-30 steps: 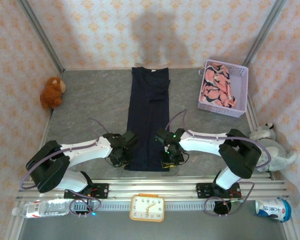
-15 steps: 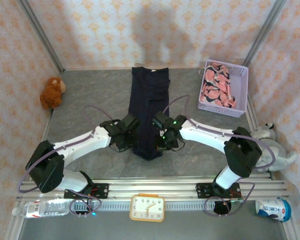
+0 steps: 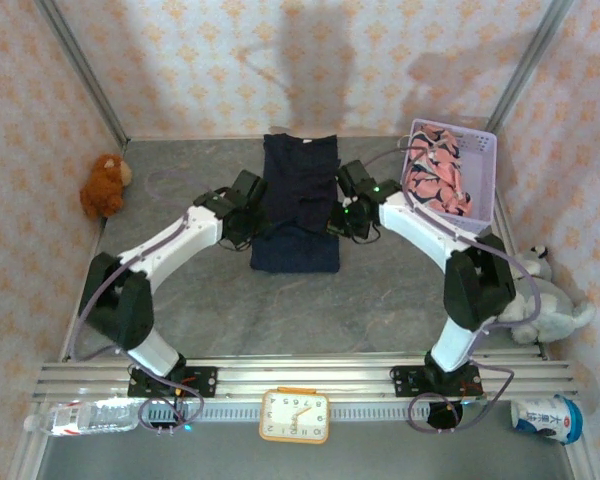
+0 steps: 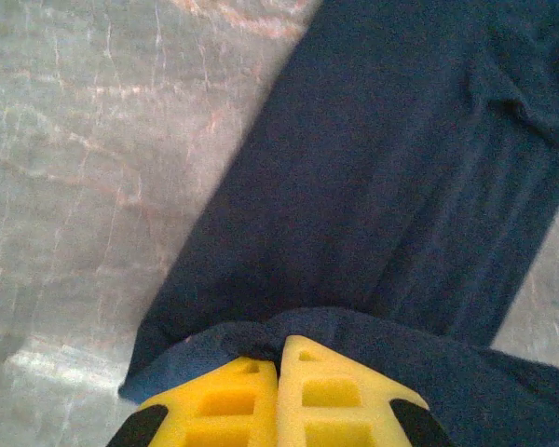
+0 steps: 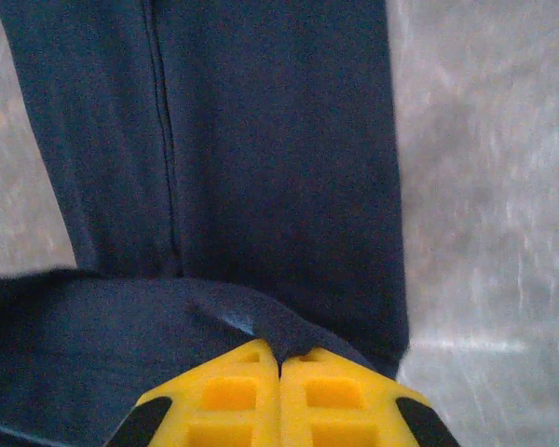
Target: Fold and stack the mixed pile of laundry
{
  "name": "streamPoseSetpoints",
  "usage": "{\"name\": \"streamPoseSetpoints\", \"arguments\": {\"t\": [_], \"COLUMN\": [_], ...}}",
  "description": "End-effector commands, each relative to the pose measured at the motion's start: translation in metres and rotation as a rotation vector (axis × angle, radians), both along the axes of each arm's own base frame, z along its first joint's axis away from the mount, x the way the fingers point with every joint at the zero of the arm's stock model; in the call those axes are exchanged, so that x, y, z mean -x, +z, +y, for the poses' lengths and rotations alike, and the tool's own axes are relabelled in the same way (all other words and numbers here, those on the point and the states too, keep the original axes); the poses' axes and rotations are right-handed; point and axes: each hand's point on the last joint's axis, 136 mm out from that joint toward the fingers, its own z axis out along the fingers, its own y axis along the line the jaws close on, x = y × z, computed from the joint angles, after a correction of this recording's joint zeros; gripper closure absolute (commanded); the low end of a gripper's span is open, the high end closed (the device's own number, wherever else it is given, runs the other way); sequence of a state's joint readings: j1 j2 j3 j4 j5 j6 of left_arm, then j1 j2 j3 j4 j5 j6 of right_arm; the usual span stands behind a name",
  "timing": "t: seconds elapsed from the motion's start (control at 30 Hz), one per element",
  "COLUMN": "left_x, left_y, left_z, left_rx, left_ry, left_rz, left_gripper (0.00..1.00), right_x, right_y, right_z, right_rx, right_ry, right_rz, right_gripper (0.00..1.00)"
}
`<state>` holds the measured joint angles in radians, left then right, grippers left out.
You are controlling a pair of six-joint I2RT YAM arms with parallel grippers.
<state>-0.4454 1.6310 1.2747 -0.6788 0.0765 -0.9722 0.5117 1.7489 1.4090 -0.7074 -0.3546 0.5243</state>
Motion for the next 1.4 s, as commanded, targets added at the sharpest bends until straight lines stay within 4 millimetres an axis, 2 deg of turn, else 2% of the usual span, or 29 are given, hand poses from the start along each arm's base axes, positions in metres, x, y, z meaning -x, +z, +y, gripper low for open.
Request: {"name": "streamPoseSetpoints", "arguments": {"t": [0.0,0.13,0.23,0.27,0.33,0.37,0.4,0.47,0.57,0.7,0.8,0.93,1.03,1.1,1.17,1.27,1.37], "left_x": [-0.027,-0.066,-0.09,-0.095,-0.097,-0.098,-0.098,-0.097,-0.084,-0.063,-0.048,-0.033,-0.031,-0.028,-0.022,-0.015,-0.004], "left_y": [0.006,0.0,-0.019,-0.024,-0.036,-0.039,-0.039,-0.034,-0.024,-0.01,-0.01,-0.028,-0.051,-0.068,-0.092,-0.108,-0.12], "left_z": [0.004,-0.001,-0.005,-0.003,0.006,0.01,0.012,0.016,0.025,0.017,-0.004,-0.032,-0.045,-0.044,-0.039,-0.03,-0.024], "left_rx": [-0.043,-0.04,-0.057,-0.076,-0.107,-0.119,-0.123,-0.128,-0.145,-0.084,-0.032,-0.006,0.031,0.02,-0.015,-0.056,-0.072], "left_ry": [-0.015,-0.031,-0.058,-0.057,-0.03,-0.02,-0.011,0.002,0.023,0.021,-0.029,-0.097,-0.106,-0.093,-0.087,-0.077,-0.068], "left_rz": [-0.013,0.0,0.044,0.069,0.133,0.148,0.147,0.127,0.107,0.037,0.016,0.04,0.062,0.095,0.149,0.181,0.21], "left_gripper": [1.0,1.0,1.0,0.92,0.43,0.34,0.3,0.3,0.3,0.33,0.43,0.63,0.69,0.7,0.7,0.71,0.71], "right_x": [-0.041,-0.075,-0.094,-0.103,-0.12,-0.13,-0.137,-0.145,-0.135,-0.099,-0.067,-0.039,-0.033,-0.031,-0.03,-0.023,-0.015], "right_y": [0.008,-0.006,-0.02,-0.024,-0.028,-0.026,-0.022,-0.01,0.0,-0.007,-0.017,-0.032,-0.047,-0.059,-0.078,-0.104,-0.116], "right_z": [-0.005,-0.016,-0.02,-0.019,-0.021,-0.023,-0.024,-0.029,-0.035,-0.037,-0.031,-0.012,-0.003,0.001,0.0,-0.01,-0.02], "right_rx": [0.016,0.027,0.011,0.0,-0.03,-0.053,-0.07,-0.083,-0.044,-0.019,-0.021,-0.056,-0.084,-0.094,-0.075,-0.01,0.046], "right_ry": [-0.061,-0.117,-0.156,-0.166,-0.186,-0.195,-0.2,-0.189,-0.141,-0.086,-0.038,0.003,0.001,-0.004,-0.018,-0.03,-0.032], "right_rz": [-0.057,-0.022,-0.009,-0.008,-0.016,-0.034,-0.054,-0.091,-0.109,-0.081,-0.049,-0.006,0.032,0.055,0.088,0.154,0.179], "right_gripper": [1.0,1.0,0.97,0.85,0.55,0.46,0.41,0.36,0.36,0.4,0.46,0.57,0.64,0.67,0.7,0.73,0.72]}}
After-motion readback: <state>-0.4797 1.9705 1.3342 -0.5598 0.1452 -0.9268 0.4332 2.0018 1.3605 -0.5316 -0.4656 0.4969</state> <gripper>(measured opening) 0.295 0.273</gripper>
